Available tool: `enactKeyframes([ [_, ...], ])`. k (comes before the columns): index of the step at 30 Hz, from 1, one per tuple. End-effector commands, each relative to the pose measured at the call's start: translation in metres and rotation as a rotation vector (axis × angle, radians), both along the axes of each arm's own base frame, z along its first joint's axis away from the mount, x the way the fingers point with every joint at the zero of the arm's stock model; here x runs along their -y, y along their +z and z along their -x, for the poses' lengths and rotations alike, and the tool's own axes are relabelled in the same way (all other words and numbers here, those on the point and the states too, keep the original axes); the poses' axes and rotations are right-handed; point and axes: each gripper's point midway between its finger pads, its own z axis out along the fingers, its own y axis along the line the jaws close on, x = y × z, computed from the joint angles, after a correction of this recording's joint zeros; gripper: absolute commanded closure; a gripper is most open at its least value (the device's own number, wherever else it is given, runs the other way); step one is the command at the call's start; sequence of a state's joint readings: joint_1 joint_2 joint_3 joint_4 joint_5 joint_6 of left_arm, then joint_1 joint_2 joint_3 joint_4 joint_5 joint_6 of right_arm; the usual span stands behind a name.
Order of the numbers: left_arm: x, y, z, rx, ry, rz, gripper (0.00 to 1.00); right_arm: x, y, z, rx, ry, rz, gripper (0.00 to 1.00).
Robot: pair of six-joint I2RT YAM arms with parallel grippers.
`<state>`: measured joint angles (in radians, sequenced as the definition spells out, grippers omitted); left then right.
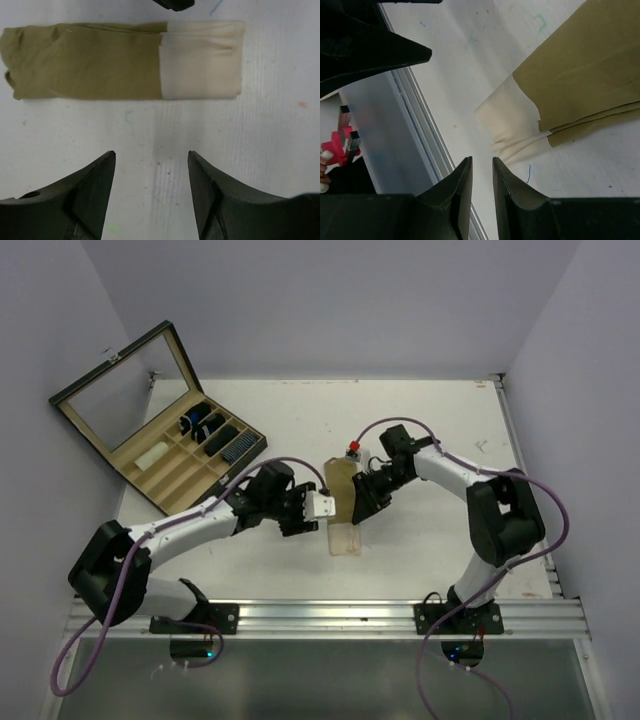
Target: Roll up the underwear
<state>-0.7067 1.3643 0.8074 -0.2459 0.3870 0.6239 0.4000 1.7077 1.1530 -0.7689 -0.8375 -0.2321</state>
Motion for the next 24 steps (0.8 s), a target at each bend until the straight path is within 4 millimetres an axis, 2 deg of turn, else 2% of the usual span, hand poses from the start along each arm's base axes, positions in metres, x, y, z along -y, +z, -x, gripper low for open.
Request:
enactKeyframes([
  [1,0.014,0.016,0.014,0.182,-0.137,0.027,0.37,-0.010,-0.013,0.018,-0.122,0.012,-0.073,0.74],
  [4,0.031,0.023,0.028,0.264,-0.229,0.043,0.38,-0.009,-0.030,0.026,-0.174,0.016,-0.072,0.74],
  [8,0.051,0.013,0.036,0.228,-0.275,0.044,0.40,-0.009,-0.044,0.028,-0.192,0.015,-0.061,0.74],
  [12,0.069,0.004,0.054,0.220,-0.333,0.049,0.40,-0.016,-0.029,0.015,-0.136,-0.016,-0.097,0.72],
  [16,0.074,-0.005,0.062,0.201,-0.364,0.034,0.40,-0.019,-0.028,0.010,-0.121,-0.049,-0.098,0.68],
  [21,0.080,-0.008,0.066,0.187,-0.387,0.041,0.43,-0.016,-0.057,0.016,-0.150,-0.047,-0.015,0.72],
  [22,0.081,-0.008,0.067,0.182,-0.393,0.042,0.44,-0.013,-0.070,0.018,-0.180,-0.051,0.016,0.73],
  [24,0.081,-0.012,0.073,0.160,-0.415,0.029,0.53,-0.006,-0.088,0.019,-0.191,-0.046,0.071,0.76],
])
